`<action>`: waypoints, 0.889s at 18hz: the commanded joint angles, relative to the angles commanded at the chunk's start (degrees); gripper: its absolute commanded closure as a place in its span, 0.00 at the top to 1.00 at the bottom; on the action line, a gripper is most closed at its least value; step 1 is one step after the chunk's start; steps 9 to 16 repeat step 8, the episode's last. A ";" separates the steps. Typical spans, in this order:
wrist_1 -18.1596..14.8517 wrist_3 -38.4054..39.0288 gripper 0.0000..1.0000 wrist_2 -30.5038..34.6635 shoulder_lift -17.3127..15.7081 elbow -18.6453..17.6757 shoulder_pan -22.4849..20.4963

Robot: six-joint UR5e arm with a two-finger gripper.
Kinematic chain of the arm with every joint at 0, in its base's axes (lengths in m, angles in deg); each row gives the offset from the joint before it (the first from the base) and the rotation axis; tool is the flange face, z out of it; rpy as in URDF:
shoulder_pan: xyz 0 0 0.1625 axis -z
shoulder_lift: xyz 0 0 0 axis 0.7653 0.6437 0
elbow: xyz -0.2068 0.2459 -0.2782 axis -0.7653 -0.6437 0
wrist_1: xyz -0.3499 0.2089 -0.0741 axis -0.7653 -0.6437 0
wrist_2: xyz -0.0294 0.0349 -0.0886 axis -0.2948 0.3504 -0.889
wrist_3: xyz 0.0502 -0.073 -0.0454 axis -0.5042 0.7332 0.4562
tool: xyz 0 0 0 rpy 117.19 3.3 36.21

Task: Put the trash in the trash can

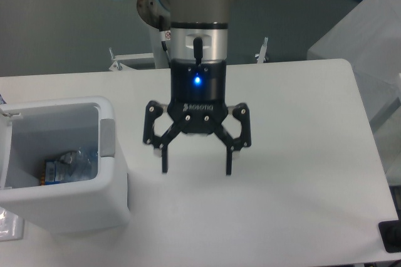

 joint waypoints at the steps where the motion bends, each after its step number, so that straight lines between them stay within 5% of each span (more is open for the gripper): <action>1: -1.58 -2.03 1.00 0.52 -0.70 -0.53 -0.09; 5: -5.63 -13.63 1.00 4.48 -2.21 -1.41 -0.27; 16: -5.73 -14.44 1.00 4.66 -2.12 -1.41 -0.35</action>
